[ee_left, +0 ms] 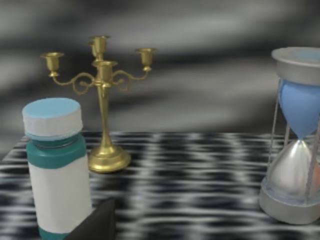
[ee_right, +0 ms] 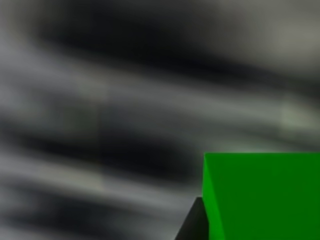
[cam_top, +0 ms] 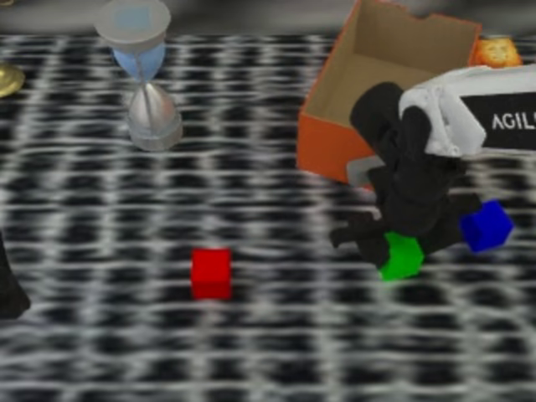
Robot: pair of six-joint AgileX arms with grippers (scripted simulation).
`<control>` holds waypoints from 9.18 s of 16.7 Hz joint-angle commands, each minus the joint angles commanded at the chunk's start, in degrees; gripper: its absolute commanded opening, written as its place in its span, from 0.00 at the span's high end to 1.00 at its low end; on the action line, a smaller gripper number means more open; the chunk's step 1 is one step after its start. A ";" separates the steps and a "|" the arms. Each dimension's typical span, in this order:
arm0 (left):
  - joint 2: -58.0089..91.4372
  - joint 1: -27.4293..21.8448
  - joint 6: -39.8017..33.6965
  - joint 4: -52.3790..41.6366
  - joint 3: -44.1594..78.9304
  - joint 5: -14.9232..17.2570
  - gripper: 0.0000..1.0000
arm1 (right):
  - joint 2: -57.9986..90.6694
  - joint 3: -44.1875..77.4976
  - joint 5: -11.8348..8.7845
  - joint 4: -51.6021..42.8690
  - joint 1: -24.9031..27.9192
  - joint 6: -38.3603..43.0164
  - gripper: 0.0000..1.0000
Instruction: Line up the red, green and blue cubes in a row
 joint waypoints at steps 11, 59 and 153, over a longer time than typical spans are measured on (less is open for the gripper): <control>0.00 0.00 0.00 0.00 0.00 0.00 0.00 | -6.27 8.63 0.11 -14.29 0.36 -0.19 1.00; 0.00 0.00 0.00 0.00 0.00 0.00 0.00 | 7.38 18.52 0.51 -10.72 16.43 31.06 0.00; 0.00 0.00 0.00 0.00 0.00 0.00 0.00 | -6.25 8.64 -0.37 -12.13 -16.71 -20.87 1.00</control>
